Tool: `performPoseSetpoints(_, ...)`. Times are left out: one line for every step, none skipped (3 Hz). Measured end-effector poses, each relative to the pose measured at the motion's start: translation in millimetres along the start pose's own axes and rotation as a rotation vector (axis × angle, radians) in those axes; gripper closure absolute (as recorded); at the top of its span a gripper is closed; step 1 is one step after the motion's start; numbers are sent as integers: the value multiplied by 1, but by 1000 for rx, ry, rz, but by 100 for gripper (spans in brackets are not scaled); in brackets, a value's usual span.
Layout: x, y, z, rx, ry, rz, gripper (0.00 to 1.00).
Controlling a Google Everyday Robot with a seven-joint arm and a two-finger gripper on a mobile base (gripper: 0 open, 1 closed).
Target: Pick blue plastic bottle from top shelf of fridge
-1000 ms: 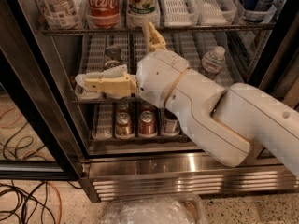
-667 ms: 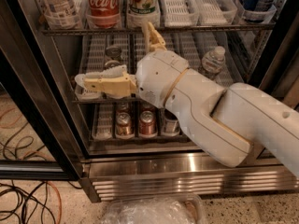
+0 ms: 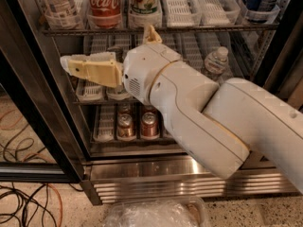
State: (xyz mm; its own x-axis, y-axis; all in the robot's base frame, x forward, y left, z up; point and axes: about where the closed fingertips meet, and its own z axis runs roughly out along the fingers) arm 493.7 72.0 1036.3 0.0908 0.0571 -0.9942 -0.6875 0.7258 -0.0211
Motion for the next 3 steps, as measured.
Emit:
performPoseSetpoints(1,12,10,26,61,22,0)
performPoseSetpoints(1,17,12,15,59,10,0)
performPoseSetpoints(9,22,20,-10,69,19,0)
